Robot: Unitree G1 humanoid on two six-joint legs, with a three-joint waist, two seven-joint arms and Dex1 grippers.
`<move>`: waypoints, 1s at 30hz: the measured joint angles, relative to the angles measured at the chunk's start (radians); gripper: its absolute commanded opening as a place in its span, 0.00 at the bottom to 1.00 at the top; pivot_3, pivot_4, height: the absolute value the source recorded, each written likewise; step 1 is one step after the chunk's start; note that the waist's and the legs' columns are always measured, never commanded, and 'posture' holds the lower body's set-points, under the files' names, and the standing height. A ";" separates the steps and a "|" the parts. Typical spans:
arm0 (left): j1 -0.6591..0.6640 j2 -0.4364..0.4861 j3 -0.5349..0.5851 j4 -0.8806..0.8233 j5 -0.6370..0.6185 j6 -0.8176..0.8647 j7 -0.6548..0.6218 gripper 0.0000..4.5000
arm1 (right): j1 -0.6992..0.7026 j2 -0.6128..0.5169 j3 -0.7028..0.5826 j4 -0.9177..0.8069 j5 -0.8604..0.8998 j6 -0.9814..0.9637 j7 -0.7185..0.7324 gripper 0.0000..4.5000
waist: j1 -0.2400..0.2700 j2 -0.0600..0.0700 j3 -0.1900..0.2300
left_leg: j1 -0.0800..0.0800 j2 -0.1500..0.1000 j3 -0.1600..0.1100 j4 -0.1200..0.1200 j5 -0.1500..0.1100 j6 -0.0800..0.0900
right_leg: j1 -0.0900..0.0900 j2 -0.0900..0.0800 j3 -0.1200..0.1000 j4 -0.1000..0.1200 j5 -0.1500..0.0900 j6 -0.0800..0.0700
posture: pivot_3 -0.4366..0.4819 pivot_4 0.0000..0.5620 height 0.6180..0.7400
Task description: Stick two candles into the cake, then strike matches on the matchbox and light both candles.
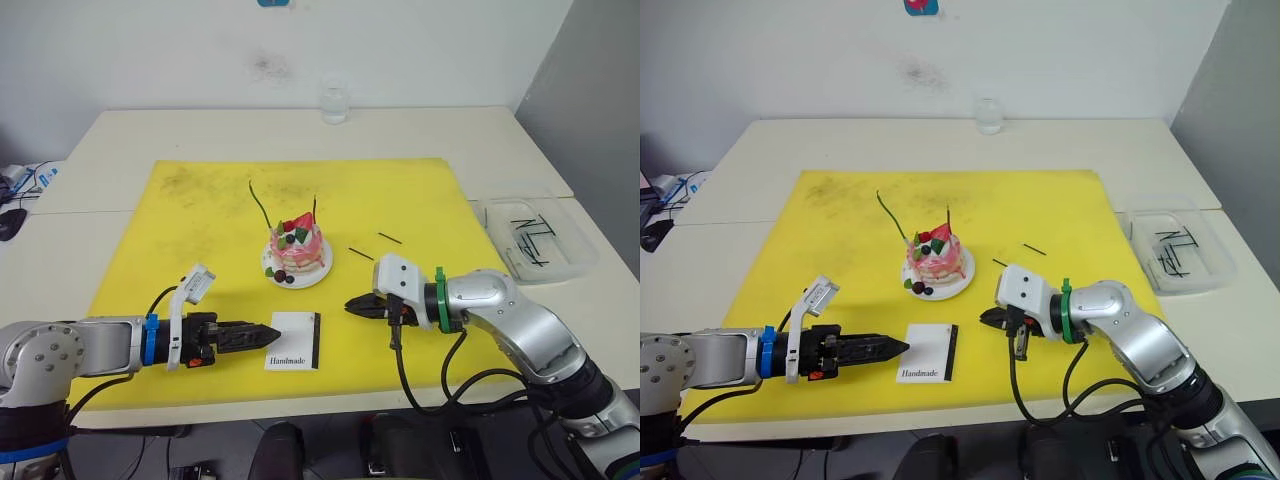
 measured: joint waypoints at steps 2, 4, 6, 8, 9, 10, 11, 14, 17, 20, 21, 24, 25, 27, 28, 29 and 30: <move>-0.007 -0.008 -0.011 0.006 0.003 0.000 0.001 1.00 | -0.005 0.001 0.011 0.004 -0.007 0.006 0.001 0.01 | 0.000 0.000 0.000 | 0.000 0.000 0.000 0.000 0.000 0.000 | 0.000 0.000 0.000 0.000 0.000 0.000 | 0.48 0.27 0.96; -0.018 -0.025 -0.019 0.009 0.007 0.002 0.005 1.00 | -0.007 0.001 0.036 0.021 -0.016 0.009 0.009 0.01 | 0.000 0.000 0.000 | 0.000 0.000 0.000 0.000 0.000 0.000 | 0.000 0.000 0.000 0.000 0.000 0.000 | 0.48 0.27 0.96; -0.027 -0.042 -0.024 0.013 0.007 0.006 0.012 1.00 | -0.007 0.002 0.058 0.041 -0.025 0.009 0.019 0.01 | 0.000 0.000 0.000 | 0.000 0.000 0.000 0.000 0.000 0.000 | 0.000 0.000 0.000 0.000 0.000 0.000 | 0.48 0.27 0.96; -0.030 -0.051 -0.028 0.013 0.007 0.010 0.015 1.00 | -0.007 0.007 0.076 0.054 -0.036 0.008 0.022 0.01 | 0.000 0.000 0.000 | 0.000 0.000 0.000 0.000 0.000 0.000 | 0.000 0.000 0.000 0.001 0.000 0.000 | 0.48 0.27 0.96; -0.031 -0.054 -0.030 0.013 0.008 0.011 0.016 1.00 | -0.009 0.016 0.079 0.064 -0.041 0.009 0.026 0.01 | 0.000 0.000 0.000 | 0.000 0.000 0.000 0.000 0.000 0.000 | 0.000 0.000 0.000 0.001 0.000 0.000 | 0.48 0.27 0.96; -0.031 -0.057 -0.033 0.013 0.011 0.010 0.016 1.00 | -0.014 0.021 0.085 0.073 -0.043 0.009 0.028 0.01 | 0.000 0.000 0.000 | 0.000 0.000 0.000 0.000 0.000 0.000 | 0.000 0.000 0.000 0.001 0.000 0.000 | 0.48 0.27 0.96; -0.031 -0.060 -0.037 0.013 0.016 0.009 0.017 1.00 | -0.019 0.024 0.093 0.081 -0.046 0.009 0.031 0.01 | 0.000 0.000 0.000 | 0.000 0.000 0.000 0.000 0.000 0.000 | 0.000 0.000 0.000 0.001 0.000 0.000 | 0.48 0.27 0.96; -0.031 -0.063 -0.046 0.013 0.030 0.003 0.012 1.00 | -0.028 0.044 0.119 0.105 -0.059 0.007 0.041 0.01 | 0.000 0.000 0.000 | 0.000 0.000 0.000 0.000 0.000 0.000 | 0.001 0.000 0.000 0.001 0.000 0.000 | 0.48 0.27 0.96; -0.031 -0.066 -0.046 0.016 0.040 -0.003 0.003 1.00 | -0.031 0.056 0.126 0.122 -0.075 -0.003 0.044 0.01 | 0.000 0.000 0.000 | 0.001 0.000 0.000 0.001 0.000 0.000 | 0.001 0.000 0.000 0.001 0.000 0.000 | 0.48 0.27 0.96; -0.031 -0.076 -0.046 0.029 0.046 -0.004 -0.002 1.00 | -0.035 0.076 0.134 0.146 -0.085 -0.012 0.045 0.01 | 0.000 -0.001 -0.001 | 0.002 0.000 0.000 0.001 0.000 0.000 | 0.002 0.000 0.000 0.001 0.000 0.000 | 0.48 0.27 0.96; -0.031 -0.081 -0.046 0.029 0.048 -0.004 -0.001 1.00 | -0.036 0.084 0.135 0.155 -0.087 -0.014 0.046 0.01 | 0.000 -0.001 -0.001 | 0.003 -0.001 0.000 0.001 0.000 0.000 | 0.002 0.000 -0.001 0.001 0.000 0.000 | 0.48 0.27 0.96; -0.031 -0.100 -0.046 0.030 0.055 -0.004 0.006 1.00 | -0.037 0.112 0.134 0.175 -0.091 -0.017 0.053 0.01 | 0.000 -0.001 -0.001 | 0.004 0.000 -0.001 0.001 0.000 0.000 | 0.004 0.000 -0.001 0.001 0.000 0.000 | 0.48 0.27 0.96; -0.031 -0.105 -0.045 0.029 0.060 -0.005 0.008 1.00 | -0.037 0.123 0.134 0.186 -0.090 -0.017 0.058 0.01 | 0.000 -0.001 -0.002 | 0.005 0.000 -0.001 0.001 0.000 0.000 | 0.004 0.000 -0.001 0.001 0.000 0.000 | 0.48 0.27 0.96; -0.031 -0.115 -0.046 0.028 0.065 -0.004 0.014 1.00 | -0.039 0.140 0.135 0.208 -0.092 -0.017 0.064 0.01 | 0.000 -0.001 -0.002 | 0.006 0.000 -0.001 0.001 0.000 0.000 | 0.006 0.000 -0.001 0.001 0.000 0.000 | 0.48 0.27 0.96; -0.030 -0.118 -0.046 0.028 0.066 -0.004 0.017 1.00 | -0.042 0.145 0.136 0.216 -0.093 -0.019 0.066 0.01 | 0.000 -0.001 -0.002 | 0.006 0.000 -0.001 0.001 0.000 0.000 | 0.006 0.000 -0.001 0.001 0.000 0.000 | 0.48 0.27 0.96; -0.029 -0.121 -0.046 0.026 0.067 -0.004 0.019 1.00 | -0.045 0.150 0.137 0.229 -0.094 -0.025 0.070 0.01 | 0.000 -0.002 -0.002 | 0.007 0.000 -0.001 0.001 0.000 0.000 | 0.007 0.000 -0.001 0.001 0.000 0.000 | 0.48 0.27 0.96; -0.029 -0.122 -0.046 0.025 0.067 -0.004 0.020 1.00 | -0.046 0.154 0.137 0.237 -0.095 -0.029 0.074 0.01 | 0.000 -0.002 -0.002 | 0.008 0.000 -0.001 0.001 0.000 0.000 | 0.008 0.000 -0.001 0.001 0.000 0.000 | 0.48 0.27 0.96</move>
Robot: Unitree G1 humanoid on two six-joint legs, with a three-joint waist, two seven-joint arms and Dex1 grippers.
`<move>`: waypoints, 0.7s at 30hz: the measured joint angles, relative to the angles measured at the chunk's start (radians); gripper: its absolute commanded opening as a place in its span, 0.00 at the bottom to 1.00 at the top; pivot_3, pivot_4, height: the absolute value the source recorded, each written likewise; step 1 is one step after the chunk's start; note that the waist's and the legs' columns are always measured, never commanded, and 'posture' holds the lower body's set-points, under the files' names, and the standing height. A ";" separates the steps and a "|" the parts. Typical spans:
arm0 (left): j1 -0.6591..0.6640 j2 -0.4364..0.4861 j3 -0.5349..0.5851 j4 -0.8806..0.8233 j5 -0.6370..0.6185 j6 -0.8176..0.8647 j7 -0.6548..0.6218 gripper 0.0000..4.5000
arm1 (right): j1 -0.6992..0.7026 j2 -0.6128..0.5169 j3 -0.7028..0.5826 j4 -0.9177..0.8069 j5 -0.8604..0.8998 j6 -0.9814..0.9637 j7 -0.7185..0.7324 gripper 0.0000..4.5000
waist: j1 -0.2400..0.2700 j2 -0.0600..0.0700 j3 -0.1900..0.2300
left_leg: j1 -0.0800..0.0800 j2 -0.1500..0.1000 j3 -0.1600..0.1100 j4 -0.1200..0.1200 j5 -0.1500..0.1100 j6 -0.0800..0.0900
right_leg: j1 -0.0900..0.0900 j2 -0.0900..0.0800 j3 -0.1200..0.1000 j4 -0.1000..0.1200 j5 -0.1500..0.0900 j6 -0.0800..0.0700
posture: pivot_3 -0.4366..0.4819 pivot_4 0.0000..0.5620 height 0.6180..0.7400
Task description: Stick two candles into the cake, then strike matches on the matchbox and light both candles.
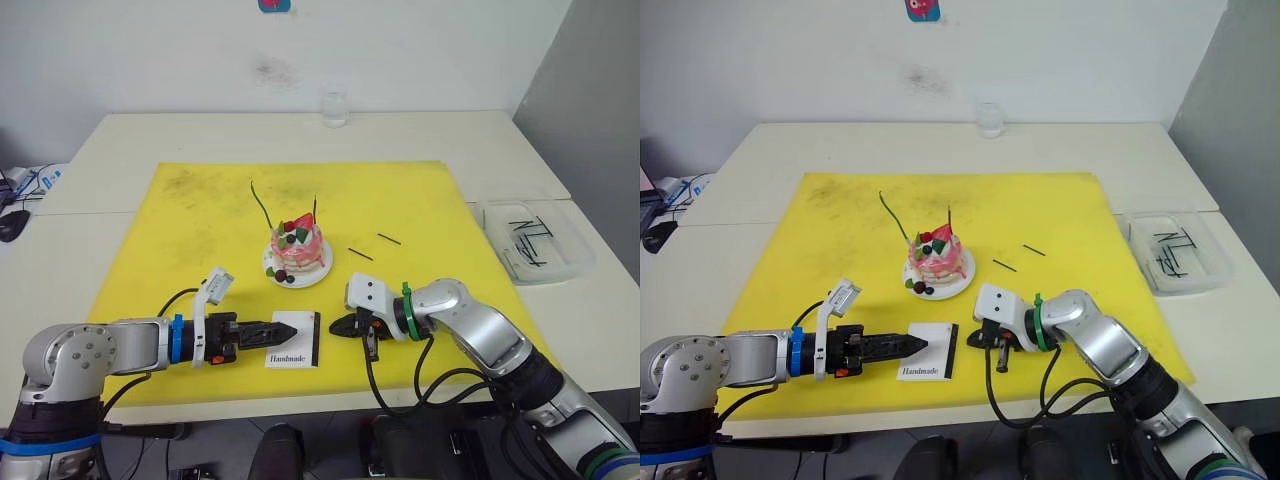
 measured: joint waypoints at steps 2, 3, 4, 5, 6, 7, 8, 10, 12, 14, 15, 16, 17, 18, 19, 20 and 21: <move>0.002 -0.008 0.001 0.000 0.002 0.002 0.003 1.00 | -0.004 0.014 0.000 0.014 -0.007 -0.003 0.008 0.01 | 0.000 0.000 0.000 | 0.001 0.000 0.000 0.000 0.000 0.000 | 0.001 0.000 0.000 0.000 0.000 0.000 | 0.48 0.27 0.96; 0.002 -0.014 0.001 0.000 0.004 0.002 0.004 1.00 | -0.005 0.021 0.000 0.021 -0.009 -0.004 0.010 0.01 | 0.000 0.000 0.000 | 0.001 0.000 0.000 0.000 0.000 0.000 | 0.001 0.000 0.000 0.000 0.000 0.000 | 0.48 0.27 0.96; 0.003 -0.018 0.001 0.000 0.005 0.002 0.006 1.00 | -0.006 0.026 0.000 0.026 -0.010 -0.006 0.011 0.01 | 0.000 0.000 -0.001 | 0.001 0.000 0.000 0.000 0.000 0.000 | 0.001 0.000 0.000 0.000 0.000 0.000 | 0.48 0.27 0.96; 0.003 -0.020 0.001 -0.001 0.005 0.002 0.009 1.00 | -0.007 0.035 0.000 0.035 -0.017 -0.012 0.013 0.01 | 0.000 -0.001 -0.001 | 0.001 0.000 0.000 0.000 0.000 0.000 | 0.001 0.000 0.000 0.000 0.000 0.000 | 0.48 0.27 0.96; 0.004 -0.022 0.001 -0.002 0.005 0.002 0.011 1.00 | -0.007 0.041 0.001 0.039 -0.022 -0.017 0.014 0.01 | 0.000 -0.001 -0.001 | 0.001 0.000 0.000 0.000 0.000 0.000 | 0.001 0.000 0.000 0.000 0.000 0.000 | 0.48 0.27 0.96; 0.004 -0.025 0.002 -0.004 0.005 0.003 0.015 1.00 | -0.007 0.047 0.002 0.042 -0.027 -0.022 0.015 0.01 | 0.000 -0.001 -0.002 | 0.002 0.000 0.000 0.000 0.000 0.000 | 0.001 0.000 0.000 0.000 0.000 0.000 | 0.48 0.27 0.96; 0.005 -0.027 0.002 -0.007 0.005 0.003 0.019 1.00 | -0.007 0.053 0.002 0.046 -0.029 -0.024 0.015 0.01 | -0.001 -0.001 -0.002 | 0.002 0.000 0.000 0.000 0.000 0.000 | 0.001 0.001 0.000 0.000 0.000 0.000 | 0.48 0.27 0.96; 0.006 -0.032 0.002 -0.012 0.005 0.003 0.022 1.00 | -0.011 0.067 0.003 0.062 -0.031 -0.033 0.020 0.01 | -0.001 -0.001 -0.002 | 0.002 0.000 0.000 0.000 0.000 0.000 | 0.001 0.001 0.000 0.000 0.000 0.000 | 0.48 0.27 0.96; 0.007 -0.034 0.002 -0.014 0.005 0.002 0.023 1.00 | -0.018 0.079 0.005 0.076 -0.035 -0.040 0.027 0.01 | -0.001 -0.001 -0.002 | 0.002 0.000 0.000 0.000 0.000 0.000 | 0.001 0.001 0.000 0.000 0.000 0.000 | 0.48 0.27 0.96; 0.008 -0.036 0.002 -0.017 0.005 0.002 0.023 1.00 | -0.023 0.089 0.007 0.084 -0.037 -0.044 0.031 0.01 | -0.001 -0.001 -0.002 | 0.002 0.000 0.000 0.000 0.000 0.000 | 0.001 0.001 0.001 0.000 0.000 0.000 | 0.48 0.27 0.96; 0.009 -0.036 0.002 -0.019 0.005 0.002 0.024 1.00 | -0.027 0.099 0.009 0.089 -0.039 -0.045 0.032 0.01 | -0.001 -0.001 -0.002 | 0.002 0.000 0.000 0.000 0.000 0.000 | 0.001 0.001 0.001 0.000 0.000 0.000 | 0.48 0.27 0.96; 0.009 -0.037 0.002 -0.020 0.005 0.002 0.024 1.00 | -0.029 0.107 0.011 0.092 -0.041 -0.046 0.032 0.01 | -0.001 -0.001 -0.002 | 0.002 0.000 0.000 -0.001 0.000 0.000 | 0.001 0.001 0.001 0.000 0.000 0.000 | 0.48 0.27 0.96; 0.010 -0.039 0.002 -0.021 0.005 0.002 0.024 1.00 | -0.031 0.117 0.014 0.096 -0.043 -0.048 0.032 0.01 | -0.001 -0.001 -0.002 | 0.002 0.000 0.000 -0.001 0.000 0.000 | 0.001 0.001 0.001 0.000 0.000 0.000 | 0.48 0.27 0.96; 0.010 -0.040 0.002 -0.022 0.005 0.002 0.024 1.00 | -0.031 0.122 0.015 0.097 -0.043 -0.048 0.032 0.01 | 0.000 -0.001 -0.002 | 0.002 0.000 0.000 -0.001 0.000 0.000 | 0.001 0.000 0.001 0.000 0.000 0.000 | 0.48 0.27 0.96; 0.010 -0.042 0.003 -0.023 0.005 0.002 0.025 1.00 | -0.032 0.127 0.016 0.097 -0.043 -0.048 0.032 0.01 | 0.000 -0.001 -0.002 | 0.002 0.000 0.000 -0.001 0.000 0.000 | 0.001 0.000 0.001 0.000 0.000 0.000 | 0.48 0.27 0.96; 0.010 -0.045 0.003 -0.024 0.005 0.002 0.026 1.00 | -0.032 0.133 0.016 0.098 -0.043 -0.048 0.032 0.01 | 0.000 -0.001 -0.002 | 0.001 0.001 0.000 -0.001 0.000 0.000 | 0.001 0.000 0.001 -0.001 0.000 0.000 | 0.48 0.27 0.96; 0.011 -0.047 0.003 -0.025 0.005 0.002 0.028 1.00 | -0.032 0.140 0.016 0.098 -0.043 -0.047 0.032 0.01 | 0.000 -0.001 -0.002 | 0.001 0.001 0.000 -0.001 0.000 0.000 | 0.001 -0.001 0.001 -0.001 0.000 0.000 | 0.48 0.27 0.96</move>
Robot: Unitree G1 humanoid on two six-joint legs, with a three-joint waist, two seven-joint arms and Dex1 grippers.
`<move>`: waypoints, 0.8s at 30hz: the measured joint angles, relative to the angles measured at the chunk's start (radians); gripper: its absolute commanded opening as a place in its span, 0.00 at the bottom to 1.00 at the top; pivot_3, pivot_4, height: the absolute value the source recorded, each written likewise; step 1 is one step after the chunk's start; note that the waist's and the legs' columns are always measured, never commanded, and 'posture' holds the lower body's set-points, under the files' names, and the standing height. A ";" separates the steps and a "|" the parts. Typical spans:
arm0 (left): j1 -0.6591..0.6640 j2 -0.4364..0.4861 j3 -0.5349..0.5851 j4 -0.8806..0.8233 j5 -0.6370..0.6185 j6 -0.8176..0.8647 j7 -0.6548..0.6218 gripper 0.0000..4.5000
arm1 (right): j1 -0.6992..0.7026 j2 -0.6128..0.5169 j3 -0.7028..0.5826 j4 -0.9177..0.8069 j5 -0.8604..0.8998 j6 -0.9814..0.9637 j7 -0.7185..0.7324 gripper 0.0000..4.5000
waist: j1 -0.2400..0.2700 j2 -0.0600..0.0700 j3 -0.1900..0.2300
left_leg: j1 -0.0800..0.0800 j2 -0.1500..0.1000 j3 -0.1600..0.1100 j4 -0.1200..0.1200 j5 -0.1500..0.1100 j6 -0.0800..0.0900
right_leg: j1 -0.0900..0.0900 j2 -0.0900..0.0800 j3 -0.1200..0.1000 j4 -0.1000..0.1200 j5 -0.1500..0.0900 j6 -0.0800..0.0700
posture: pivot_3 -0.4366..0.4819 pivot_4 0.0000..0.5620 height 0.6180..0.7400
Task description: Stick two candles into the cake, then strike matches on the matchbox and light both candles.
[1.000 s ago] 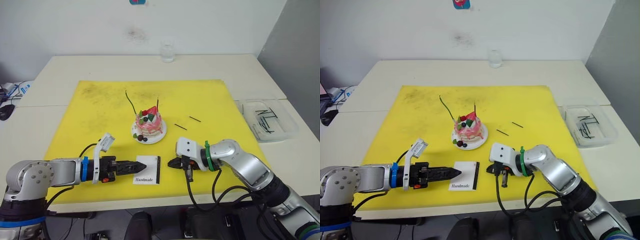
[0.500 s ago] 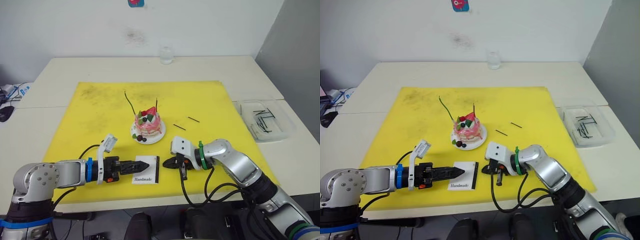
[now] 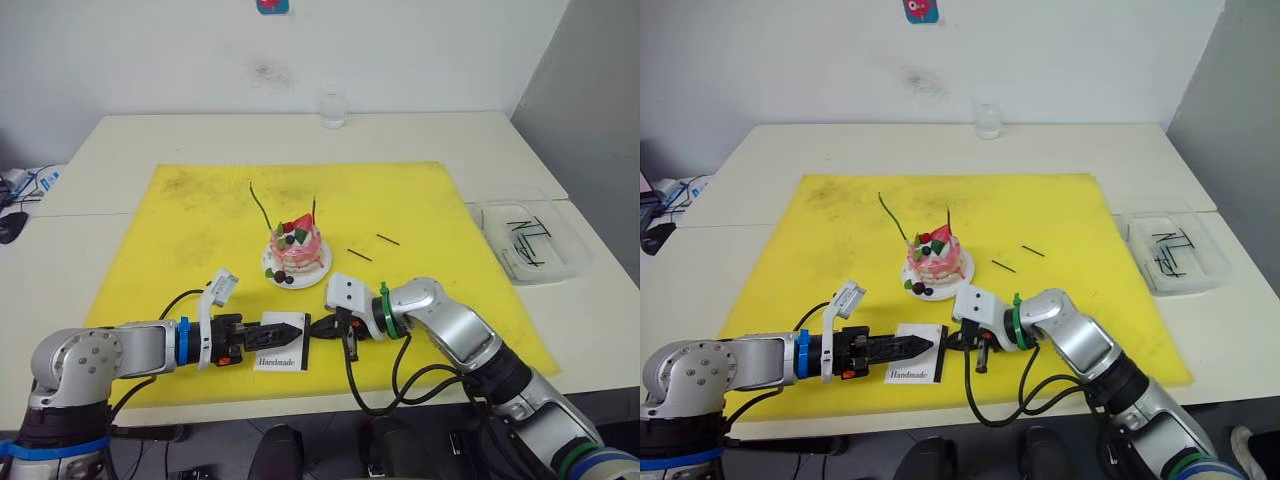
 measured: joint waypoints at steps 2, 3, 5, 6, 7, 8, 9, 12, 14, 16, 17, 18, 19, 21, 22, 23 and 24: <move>0.000 -0.008 0.000 -0.007 0.000 0.000 0.007 1.00 | -0.001 0.013 0.002 0.000 0.000 0.001 0.000 0.01 | 0.000 0.000 0.000 | 0.000 0.000 0.000 0.000 0.000 0.000 | 0.000 -0.001 0.000 0.000 0.000 0.000 | 0.48 0.27 0.96; 0.000 -0.011 0.000 -0.011 -0.001 0.000 0.009 1.00 | -0.001 0.016 0.003 0.000 0.000 0.001 0.000 0.01 | 0.000 0.000 0.000 | -0.001 0.000 0.000 0.000 0.000 0.000 | 0.000 -0.002 0.000 0.000 0.000 0.000 | 0.48 0.27 0.96; 0.001 -0.017 0.000 -0.014 -0.001 -0.001 0.012 1.00 | -0.001 0.017 0.004 0.000 0.000 0.002 0.000 0.01 | 0.001 0.000 0.000 | -0.001 0.000 0.000 0.000 0.000 0.000 | 0.000 -0.003 0.000 -0.001 0.000 0.000 | 0.48 0.27 0.96; 0.001 -0.017 -0.001 -0.015 -0.001 -0.001 0.013 1.00 | -0.001 0.017 0.004 0.000 0.000 0.002 0.001 0.01 | 0.001 0.000 0.000 | -0.001 -0.001 0.000 0.000 0.000 0.000 | 0.000 -0.004 0.000 -0.001 0.000 0.000 | 0.48 0.27 0.96; 0.001 -0.017 -0.001 -0.016 -0.001 -0.001 0.013 1.00 | -0.001 0.017 0.004 0.000 0.000 0.003 0.001 0.01 | 0.001 0.000 0.000 | -0.001 -0.001 0.001 0.000 0.000 0.000 | 0.000 -0.004 0.000 -0.001 0.000 0.000 | 0.48 0.27 0.96; 0.002 -0.017 -0.001 -0.016 -0.001 -0.001 0.014 0.96 | -0.001 0.017 0.004 -0.001 0.000 0.004 0.001 0.00 | 0.001 0.000 0.000 | -0.001 -0.001 0.001 0.000 0.000 0.000 | 0.000 -0.004 0.000 -0.001 0.000 0.000 | 0.48 0.27 0.96; 0.003 -0.017 -0.001 -0.017 -0.001 -0.001 0.014 0.91 | -0.001 0.017 0.004 -0.001 0.000 0.004 0.001 0.00 | 0.001 0.000 0.000 | -0.001 -0.001 0.000 0.000 0.000 0.000 | 0.000 -0.004 0.000 -0.001 0.000 0.001 | 0.48 0.27 0.96; 0.010 -0.016 -0.002 -0.018 0.013 -0.006 0.018 0.74 | -0.001 0.017 0.005 -0.005 0.000 0.007 0.000 0.00 | 0.001 0.000 0.000 | -0.002 0.000 0.000 0.000 0.000 0.000 | 0.000 -0.004 0.000 -0.001 0.000 0.001 | 0.48 0.27 0.96; 0.014 -0.014 -0.005 -0.018 0.021 -0.008 0.018 0.60 | -0.001 0.017 0.006 -0.007 0.000 0.009 0.000 0.00 | 0.001 0.000 0.000 | -0.002 -0.001 0.000 0.000 0.000 0.000 | -0.001 -0.004 0.000 -0.001 0.000 0.001 | 0.48 0.27 0.96; 0.017 -0.012 -0.009 -0.018 0.036 -0.011 0.017 0.47 | -0.001 0.017 0.006 -0.012 0.000 0.015 0.000 0.00 | 0.001 0.000 0.000 | -0.003 0.000 0.000 0.000 0.000 0.000 | -0.001 -0.004 0.000 -0.001 -0.001 0.001 | 0.48 0.27 0.96; 0.019 -0.010 -0.012 -0.018 0.038 -0.011 0.017 0.40 | -0.001 0.017 0.006 -0.014 0.000 0.017 0.000 0.00 | 0.001 0.000 0.000 | -0.003 0.000 0.000 0.000 0.000 0.000 | -0.002 -0.004 0.000 -0.001 -0.001 0.001 | 0.48 0.27 0.96; 0.019 -0.008 -0.015 -0.018 0.042 -0.012 0.016 0.34 | -0.001 0.017 0.006 -0.015 0.000 0.020 0.000 0.00 | 0.001 0.000 0.000 | -0.003 0.000 0.000 0.000 0.000 0.000 | -0.002 -0.004 0.000 -0.001 -0.001 0.001 | 0.48 0.27 0.96; 0.020 -0.006 -0.016 -0.018 0.046 -0.012 0.014 0.27 | -0.001 0.017 0.007 -0.018 0.000 0.022 0.000 0.00 | 0.001 0.000 0.000 | -0.004 0.000 0.000 0.000 0.000 0.000 | -0.002 -0.004 0.000 -0.001 -0.001 0.001 | 0.48 0.27 0.96; 0.020 -0.005 -0.019 -0.018 0.053 -0.013 0.008 0.13 | -0.001 0.016 0.007 -0.020 0.000 0.026 -0.001 0.00 | 0.000 0.000 0.000 | -0.005 0.000 0.000 0.000 0.000 0.000 | -0.003 -0.004 0.000 -0.001 -0.001 0.001 | 0.48 0.27 0.96; 0.020 -0.005 -0.022 -0.018 0.053 -0.013 0.001 0.07 | -0.001 0.016 0.007 -0.020 0.000 0.027 -0.001 0.00 | 0.000 0.000 0.000 | -0.005 0.000 0.000 0.000 0.000 0.000 | -0.003 -0.004 0.000 -0.001 -0.001 0.001 | 0.48 0.27 0.96; 0.021 -0.005 -0.024 -0.018 0.054 -0.012 -0.008 0.00 | -0.001 0.015 0.007 -0.020 0.000 0.027 -0.001 0.00 | 0.000 0.000 0.000 | -0.005 0.000 0.000 0.000 0.000 0.000 | -0.003 -0.004 0.000 -0.001 -0.001 0.001 | 0.48 0.27 0.96; 0.021 -0.005 -0.025 -0.018 0.056 -0.013 -0.011 0.00 | -0.001 0.015 0.007 -0.020 0.000 0.027 -0.002 0.00 | 0.000 0.000 0.000 | -0.005 0.000 0.000 0.000 0.000 0.000 | -0.004 -0.004 0.000 -0.001 -0.001 0.001 | 0.48 0.27 0.96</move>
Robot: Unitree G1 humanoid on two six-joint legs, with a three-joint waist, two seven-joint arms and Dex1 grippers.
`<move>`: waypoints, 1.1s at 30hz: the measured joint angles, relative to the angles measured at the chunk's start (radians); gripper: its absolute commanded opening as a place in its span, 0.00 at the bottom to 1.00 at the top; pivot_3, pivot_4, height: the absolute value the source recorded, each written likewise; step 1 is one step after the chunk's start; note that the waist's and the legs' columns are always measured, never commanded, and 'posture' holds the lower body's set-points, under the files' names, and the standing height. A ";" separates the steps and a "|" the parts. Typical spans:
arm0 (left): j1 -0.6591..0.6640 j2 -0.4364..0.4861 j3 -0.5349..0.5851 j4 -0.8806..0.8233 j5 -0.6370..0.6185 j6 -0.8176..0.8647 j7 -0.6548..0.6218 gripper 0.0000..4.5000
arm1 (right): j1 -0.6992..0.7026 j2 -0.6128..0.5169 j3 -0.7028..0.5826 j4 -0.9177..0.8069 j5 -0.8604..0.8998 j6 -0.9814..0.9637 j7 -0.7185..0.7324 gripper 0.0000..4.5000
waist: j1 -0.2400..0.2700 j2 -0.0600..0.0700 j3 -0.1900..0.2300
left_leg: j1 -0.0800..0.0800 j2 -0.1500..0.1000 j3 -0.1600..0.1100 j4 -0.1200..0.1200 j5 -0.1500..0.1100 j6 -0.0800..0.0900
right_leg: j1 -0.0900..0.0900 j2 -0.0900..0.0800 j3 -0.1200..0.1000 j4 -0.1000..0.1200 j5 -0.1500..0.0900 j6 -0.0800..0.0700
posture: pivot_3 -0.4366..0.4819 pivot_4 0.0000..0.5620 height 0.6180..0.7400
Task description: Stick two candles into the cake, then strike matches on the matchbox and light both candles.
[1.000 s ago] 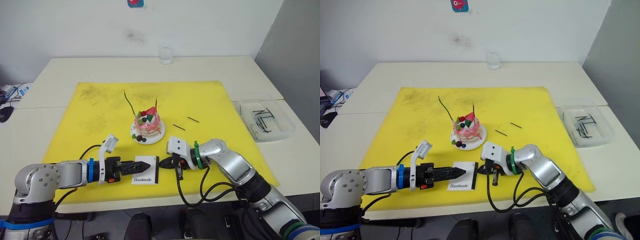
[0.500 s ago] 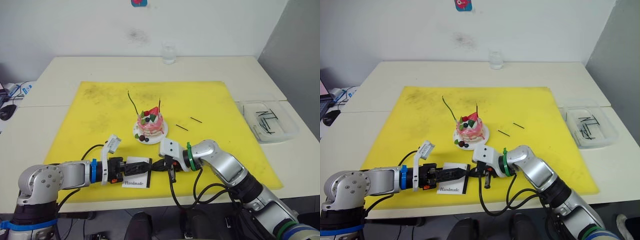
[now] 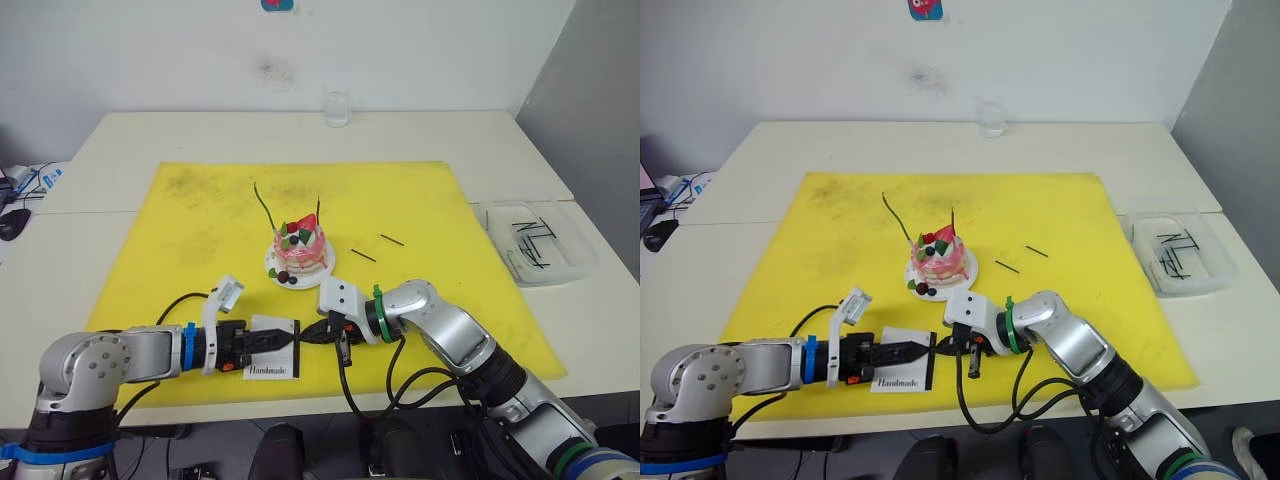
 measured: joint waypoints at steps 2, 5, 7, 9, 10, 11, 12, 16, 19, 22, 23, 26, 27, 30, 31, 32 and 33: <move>0.000 0.000 -0.003 0.000 0.007 -0.007 -0.009 0.00 | 0.000 0.000 0.000 0.000 -0.001 0.000 -0.002 0.00 | 0.000 0.000 0.000 | 0.000 0.000 0.000 0.000 0.000 0.000 | 0.000 0.000 0.000 0.000 0.000 0.000 | 0.48 0.27 0.96; 0.000 0.002 -0.010 0.000 0.022 -0.024 -0.024 0.00 | 0.000 0.000 0.000 0.000 -0.002 0.001 -0.006 0.00 | 0.000 0.000 0.000 | 0.000 0.000 0.000 0.000 0.000 0.000 | 0.000 0.000 0.000 0.000 0.000 0.000 | 0.48 0.27 0.96; 0.001 0.007 -0.016 0.000 0.028 -0.038 -0.040 0.00 | 0.000 -0.002 -0.002 -0.003 -0.003 0.001 -0.013 0.00 | 0.000 0.000 0.000 | 0.000 0.000 0.000 0.000 0.000 0.000 | 0.000 0.000 0.000 0.000 0.000 0.000 | 0.48 0.27 0.96; 0.002 0.012 -0.017 0.001 0.031 -0.042 -0.052 0.00 | -0.003 -0.008 -0.004 -0.007 -0.003 0.013 -0.021 0.00 | 0.000 0.000 0.000 | 0.000 0.000 0.000 0.000 0.000 0.000 | 0.000 0.000 0.000 0.000 0.000 0.000 | 0.48 0.27 0.96; 0.003 0.014 -0.017 0.001 0.032 -0.045 -0.060 0.00 | -0.005 -0.011 -0.008 -0.015 -0.001 0.022 -0.022 0.00 | 0.000 0.000 0.000 | -0.001 0.000 0.000 0.000 0.000 0.000 | -0.001 0.000 -0.001 0.000 0.000 0.000 | 0.48 0.27 0.96; 0.006 0.015 -0.017 0.001 0.032 -0.049 -0.065 0.00 | -0.008 -0.015 -0.013 -0.024 0.001 0.028 -0.025 0.00 | 0.000 0.000 0.000 | -0.001 0.000 0.000 0.000 0.000 0.000 | -0.001 0.000 -0.001 0.000 0.000 0.000 | 0.48 0.27 0.96; 0.007 0.015 -0.017 0.001 0.031 -0.056 -0.072 0.00 | -0.012 -0.020 -0.025 -0.035 0.004 0.036 -0.029 0.00 | 0.000 0.000 0.000 | -0.001 0.000 0.000 0.000 0.000 0.000 | -0.001 0.000 -0.001 0.000 0.000 0.000 | 0.48 0.27 0.96; 0.008 0.016 0.002 0.003 0.007 -0.057 -0.100 0.00 | -0.026 -0.062 -0.092 -0.089 0.020 0.064 -0.043 0.00 | 0.000 0.000 0.000 | -0.003 0.000 0.000 0.000 0.000 0.000 | -0.002 0.000 -0.001 0.000 0.000 0.000 | 0.48 0.27 0.96; 0.003 0.029 0.032 0.004 -0.044 -0.054 -0.141 0.00 | -0.025 -0.112 -0.167 -0.152 0.050 0.094 -0.049 0.00 | 0.000 0.000 0.000 | -0.004 0.000 0.000 0.000 0.000 0.000 | -0.004 0.000 -0.001 0.000 0.000 0.000 | 0.48 0.27 0.96; -0.001 0.036 0.038 0.005 -0.064 -0.052 -0.159 0.00 | -0.021 -0.143 -0.212 -0.199 0.072 0.111 -0.050 0.00 | 0.000 0.000 0.000 | -0.004 0.000 0.000 0.000 0.000 0.000 | -0.004 0.000 -0.001 0.000 0.000 0.000 | 0.48 0.27 0.96; -0.002 0.038 0.037 0.005 -0.063 -0.054 -0.168 0.00 | -0.005 -0.156 -0.229 -0.224 0.085 0.112 -0.055 0.00 | 0.000 0.000 0.000 | -0.004 0.000 0.000 0.000 0.000 0.000 | -0.004 0.000 -0.001 0.000 0.000 0.000 | 0.48 0.27 0.96; -0.002 0.057 0.035 0.005 -0.060 -0.064 -0.182 0.00 | 0.047 -0.193 -0.289 -0.260 0.108 0.118 -0.073 0.00 | 0.000 0.000 0.000 | -0.004 0.000 0.000 0.000 0.000 0.000 | -0.004 0.000 -0.001 0.000 0.000 0.000 | 0.48 0.27 0.96; -0.002 0.058 0.034 0.005 -0.059 -0.069 -0.189 0.00 | 0.062 -0.195 -0.314 -0.265 0.115 0.118 -0.090 0.04 | 0.000 0.000 0.000 | -0.004 0.000 0.000 0.000 0.000 0.000 | -0.004 0.000 0.000 0.000 0.000 0.000 | 0.48 0.27 0.96; -0.002 0.058 0.025 0.001 -0.046 -0.091 -0.192 0.00 | 0.112 -0.200 -0.347 -0.278 0.108 0.053 -0.131 0.19 | 0.000 0.000 0.000 | -0.004 0.000 0.000 0.000 0.000 0.000 | -0.004 0.000 0.000 0.000 0.000 0.000 | 0.48 0.27 0.96; -0.001 0.058 0.021 -0.001 -0.038 -0.103 -0.192 0.00 | 0.135 -0.200 -0.352 -0.271 0.090 0.010 -0.152 0.28 | 0.000 0.000 0.000 | -0.004 -0.001 0.000 0.000 0.000 0.000 | -0.004 0.000 0.000 0.000 0.000 0.000 | 0.48 0.27 0.96; -0.001 0.057 0.019 -0.004 -0.029 -0.113 -0.192 0.00 | 0.156 -0.199 -0.354 -0.252 0.064 -0.051 -0.178 0.35 | 0.000 0.000 0.001 | -0.004 -0.001 0.001 0.000 0.000 0.000 | -0.004 0.001 0.000 0.000 0.000 0.000 | 0.48 0.27 0.96; -0.001 0.057 0.019 -0.009 -0.021 -0.124 -0.190 0.00 | 0.165 -0.196 -0.355 -0.226 0.041 -0.101 -0.202 0.35 | 0.000 0.000 0.001 | -0.004 -0.001 0.001 0.000 0.000 0.000 | -0.005 0.001 0.000 0.000 0.000 0.000 | 0.48 0.27 0.96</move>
